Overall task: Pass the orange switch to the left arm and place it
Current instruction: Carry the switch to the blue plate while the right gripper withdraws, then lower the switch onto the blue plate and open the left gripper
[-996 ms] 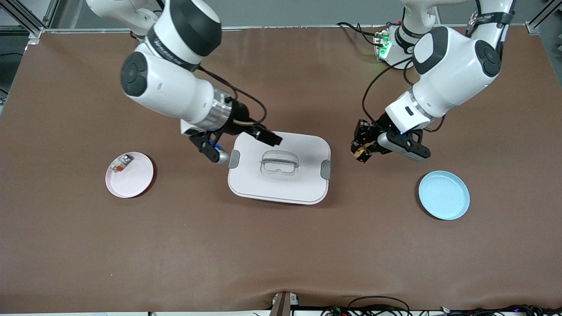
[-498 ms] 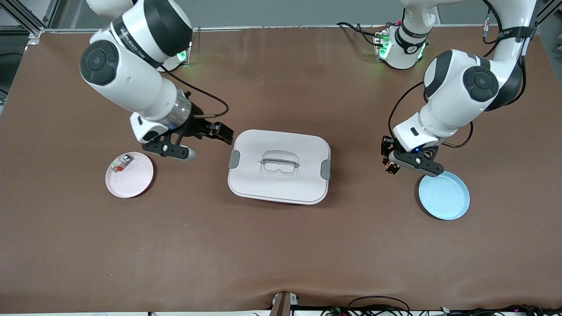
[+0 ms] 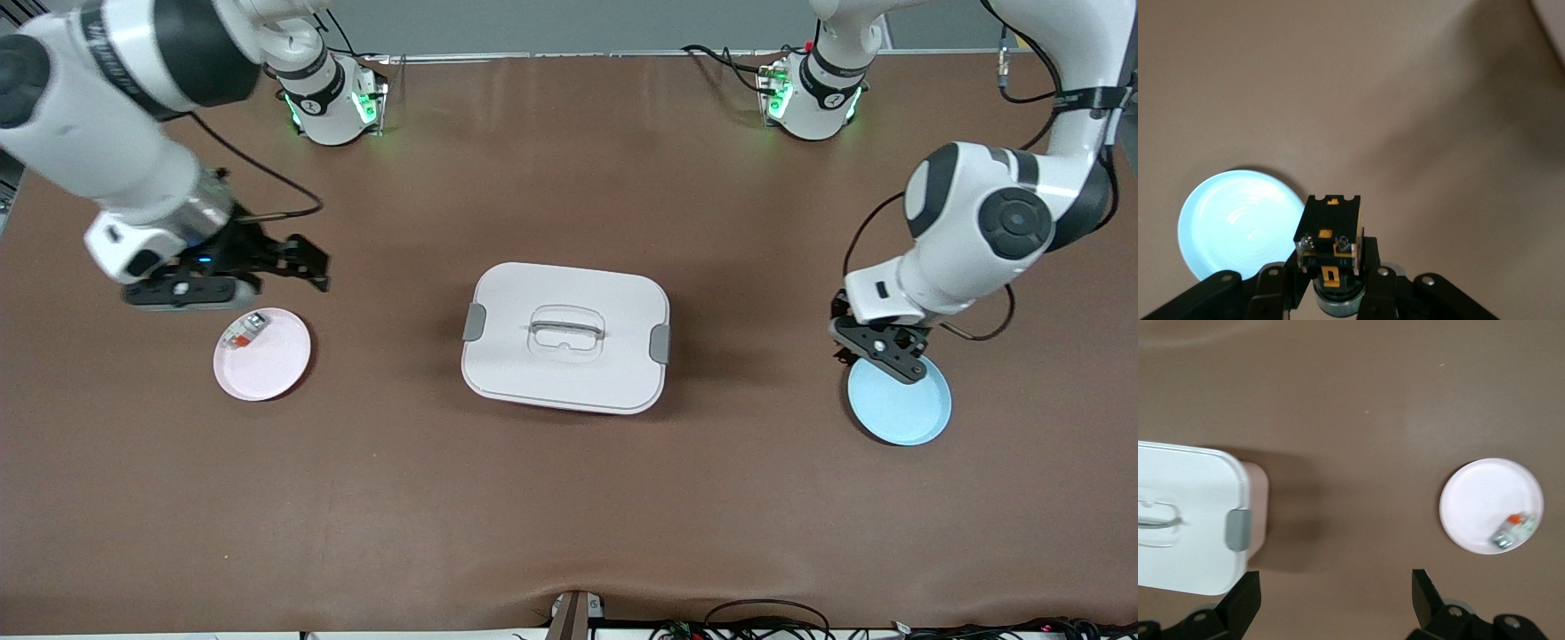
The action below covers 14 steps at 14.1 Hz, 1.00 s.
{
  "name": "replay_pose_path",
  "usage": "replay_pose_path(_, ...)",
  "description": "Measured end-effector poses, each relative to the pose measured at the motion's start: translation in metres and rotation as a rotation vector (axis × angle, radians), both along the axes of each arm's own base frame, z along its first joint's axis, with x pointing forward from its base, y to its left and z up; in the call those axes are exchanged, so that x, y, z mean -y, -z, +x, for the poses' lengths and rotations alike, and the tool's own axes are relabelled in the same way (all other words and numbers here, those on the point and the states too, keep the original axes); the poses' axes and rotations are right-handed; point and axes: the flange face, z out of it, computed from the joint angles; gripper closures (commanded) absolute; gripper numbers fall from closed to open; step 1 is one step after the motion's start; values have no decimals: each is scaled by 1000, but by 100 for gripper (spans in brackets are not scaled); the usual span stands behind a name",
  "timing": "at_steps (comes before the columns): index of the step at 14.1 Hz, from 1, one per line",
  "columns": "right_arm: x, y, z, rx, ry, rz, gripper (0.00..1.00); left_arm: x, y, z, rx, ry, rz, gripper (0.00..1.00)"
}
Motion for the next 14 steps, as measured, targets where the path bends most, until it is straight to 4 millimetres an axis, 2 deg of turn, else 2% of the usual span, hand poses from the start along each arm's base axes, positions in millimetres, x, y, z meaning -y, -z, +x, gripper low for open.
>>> replay_pose_path(2, 43, -6, 2, 8, 13, -5, 0, -36, 19, 5, -27, 87, 25, 100)
replay_pose_path(4, 68, -9, 2, 7, 41, -6, 0, -53, 36, 9, -46, 190, 80, 100)
replay_pose_path(7, 83, -18, -2, 10, 60, -20, 0, -66, 58, 17, -62, 345, 157, 100)
replay_pose_path(14, 110, -57, -29, 8, 71, -56, 0, -88, 116, 31, -35, 709, 202, 100)
